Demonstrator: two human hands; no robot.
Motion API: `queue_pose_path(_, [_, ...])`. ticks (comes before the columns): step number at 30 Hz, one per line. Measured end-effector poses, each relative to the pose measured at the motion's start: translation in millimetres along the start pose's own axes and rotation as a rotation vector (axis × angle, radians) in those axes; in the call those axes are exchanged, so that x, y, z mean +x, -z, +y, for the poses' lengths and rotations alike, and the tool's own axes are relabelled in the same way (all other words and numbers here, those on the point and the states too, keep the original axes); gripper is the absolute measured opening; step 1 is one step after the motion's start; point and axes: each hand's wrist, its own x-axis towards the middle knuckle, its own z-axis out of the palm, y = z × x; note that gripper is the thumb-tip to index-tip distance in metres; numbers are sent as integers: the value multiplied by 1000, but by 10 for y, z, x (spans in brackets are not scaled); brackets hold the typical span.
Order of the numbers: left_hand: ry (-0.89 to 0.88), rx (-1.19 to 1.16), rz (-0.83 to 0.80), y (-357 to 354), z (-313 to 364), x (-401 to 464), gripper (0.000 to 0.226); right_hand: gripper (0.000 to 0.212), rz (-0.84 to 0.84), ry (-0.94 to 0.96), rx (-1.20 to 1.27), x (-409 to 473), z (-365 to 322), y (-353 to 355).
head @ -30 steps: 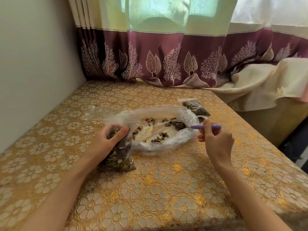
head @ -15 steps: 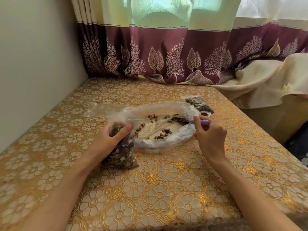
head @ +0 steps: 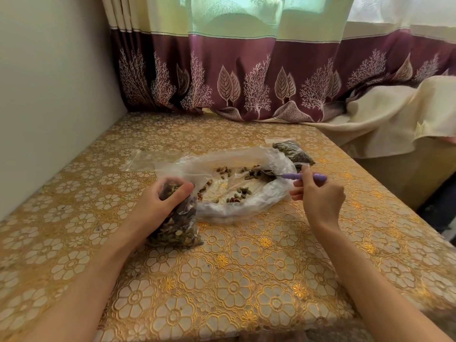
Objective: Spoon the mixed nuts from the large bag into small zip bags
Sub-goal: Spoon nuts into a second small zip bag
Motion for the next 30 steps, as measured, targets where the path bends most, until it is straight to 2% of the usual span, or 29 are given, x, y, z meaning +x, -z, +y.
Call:
queue_pose_path(6, [2,13,1,1,5,6,37,9,-65,-66,45,-12,9,-43])
queue_pose_path(12, [0,5,-3,3,-3,4,38,11,-90,-235,176,-3,19,-26])
queue_pose_path(18, [-1,11,-1,7,-6,6,36,10,-91,-317,248,-12,-2,51])
queue_pose_path(23, [-4,-7,-6,2,-1,9,31,12,-106,-329,268,-39,-44,90])
queue_pose_path(30, [7,-67,0,2,-8,0,36,13,-129,-323,283,-104,-118,160])
